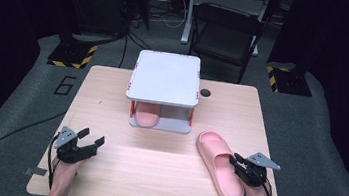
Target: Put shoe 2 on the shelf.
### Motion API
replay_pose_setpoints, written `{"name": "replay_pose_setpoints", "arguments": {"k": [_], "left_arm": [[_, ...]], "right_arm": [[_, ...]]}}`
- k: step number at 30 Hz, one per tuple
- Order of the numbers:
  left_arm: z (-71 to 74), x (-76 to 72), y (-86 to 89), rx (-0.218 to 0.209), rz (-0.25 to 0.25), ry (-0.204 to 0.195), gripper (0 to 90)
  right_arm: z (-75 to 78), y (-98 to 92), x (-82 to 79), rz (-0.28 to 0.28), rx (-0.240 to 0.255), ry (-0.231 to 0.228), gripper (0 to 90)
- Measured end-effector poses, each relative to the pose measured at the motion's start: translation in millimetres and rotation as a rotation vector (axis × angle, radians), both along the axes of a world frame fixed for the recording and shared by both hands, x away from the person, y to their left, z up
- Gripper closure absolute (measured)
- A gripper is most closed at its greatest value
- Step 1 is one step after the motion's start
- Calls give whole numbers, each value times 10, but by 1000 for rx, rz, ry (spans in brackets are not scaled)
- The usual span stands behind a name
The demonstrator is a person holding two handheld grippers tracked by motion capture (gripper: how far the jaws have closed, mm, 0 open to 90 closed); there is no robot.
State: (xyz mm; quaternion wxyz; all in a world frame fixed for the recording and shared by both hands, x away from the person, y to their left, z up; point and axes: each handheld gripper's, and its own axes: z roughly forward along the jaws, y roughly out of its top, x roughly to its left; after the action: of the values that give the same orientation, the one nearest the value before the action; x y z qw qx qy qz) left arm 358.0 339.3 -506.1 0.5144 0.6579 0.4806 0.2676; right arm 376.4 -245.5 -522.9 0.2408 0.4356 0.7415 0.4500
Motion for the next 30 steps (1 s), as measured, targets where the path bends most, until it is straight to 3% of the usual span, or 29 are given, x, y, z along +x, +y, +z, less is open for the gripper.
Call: {"name": "replay_pose_setpoints", "arguments": {"k": [5, 8, 14, 19, 23, 30], "left_arm": [[2, 7, -7, 3, -3, 1, 243], [9, 7, 1, 6, -7, 0, 243], [13, 8, 10, -6, -1, -2, 243], [12, 9, 15, -10, 4, -4, 243], [13, 7, 29, -9, 2, -6, 243], [22, -1, 59, -22, 6, -4, 244]], "right_arm": [[36, 61, -26, -26, -41, -1, 809], [97, 137, -49, 4, -34, 0, 823], [256, 485, -53, 61, 4, -40, 823], [303, 891, 73, 71, 4, -27, 822], [315, 1179, 199, 50, 5, -27, 822], [304, 1553, 436, -56, 11, -28, 813]]}}
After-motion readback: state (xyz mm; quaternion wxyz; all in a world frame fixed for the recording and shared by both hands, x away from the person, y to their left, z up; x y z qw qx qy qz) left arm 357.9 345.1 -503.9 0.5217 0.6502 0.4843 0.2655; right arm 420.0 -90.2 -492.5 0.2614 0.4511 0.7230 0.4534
